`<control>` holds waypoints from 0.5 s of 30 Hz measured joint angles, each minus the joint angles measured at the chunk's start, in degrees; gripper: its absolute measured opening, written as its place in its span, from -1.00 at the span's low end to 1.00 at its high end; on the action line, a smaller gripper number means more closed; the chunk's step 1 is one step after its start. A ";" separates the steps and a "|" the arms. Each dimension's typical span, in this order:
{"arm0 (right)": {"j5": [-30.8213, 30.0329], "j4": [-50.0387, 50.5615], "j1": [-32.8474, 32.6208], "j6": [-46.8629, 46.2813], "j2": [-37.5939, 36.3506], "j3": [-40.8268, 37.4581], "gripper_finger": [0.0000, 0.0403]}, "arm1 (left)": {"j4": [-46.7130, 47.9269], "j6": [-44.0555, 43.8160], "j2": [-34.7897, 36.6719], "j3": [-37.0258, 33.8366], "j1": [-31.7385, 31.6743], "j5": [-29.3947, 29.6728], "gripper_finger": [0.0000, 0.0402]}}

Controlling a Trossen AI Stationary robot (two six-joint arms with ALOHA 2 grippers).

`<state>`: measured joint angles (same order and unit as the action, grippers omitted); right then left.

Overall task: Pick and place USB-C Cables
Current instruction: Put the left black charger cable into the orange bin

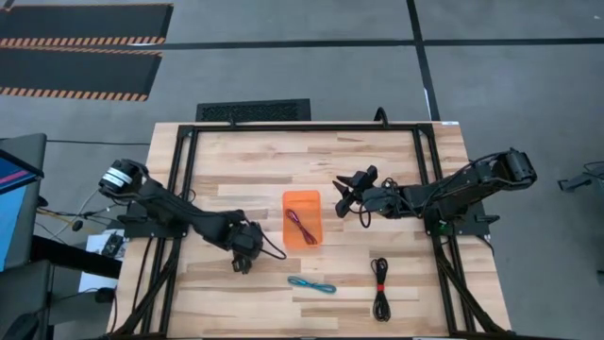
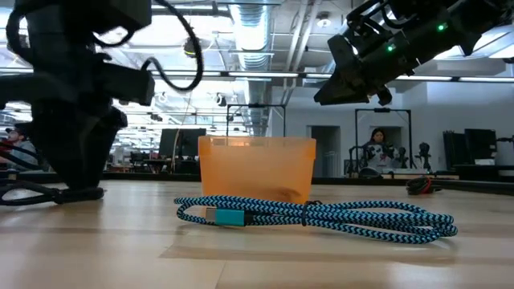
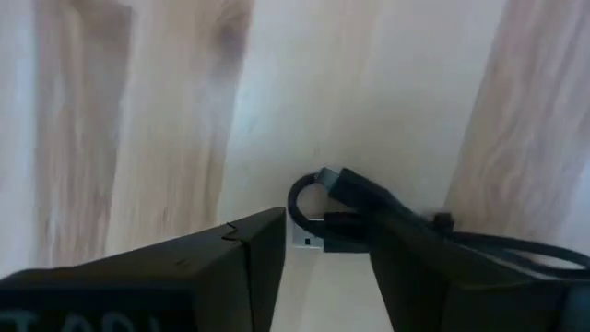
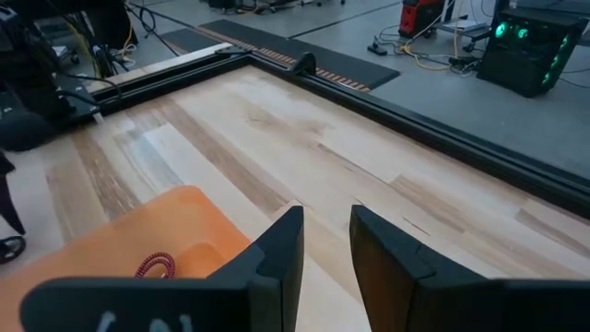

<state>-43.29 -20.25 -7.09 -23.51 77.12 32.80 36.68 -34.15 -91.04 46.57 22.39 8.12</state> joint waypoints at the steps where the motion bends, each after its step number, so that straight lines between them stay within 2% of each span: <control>1: 0.00 0.00 0.00 0.00 0.00 0.00 -0.42 | -0.26 1.85 -0.36 0.04 0.10 0.03 -0.34; 9: 0.00 0.09 0.00 0.00 0.00 0.00 -0.42 | -1.69 8.32 -0.77 -0.13 -0.14 0.75 -0.93; 15: 0.00 0.28 0.00 0.00 0.00 0.00 -0.42 | 1.42 11.42 -0.82 0.87 -1.37 1.15 -0.98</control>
<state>-43.29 -19.97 -7.09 -23.51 77.12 32.80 38.10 -22.73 -91.87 47.45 21.02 9.27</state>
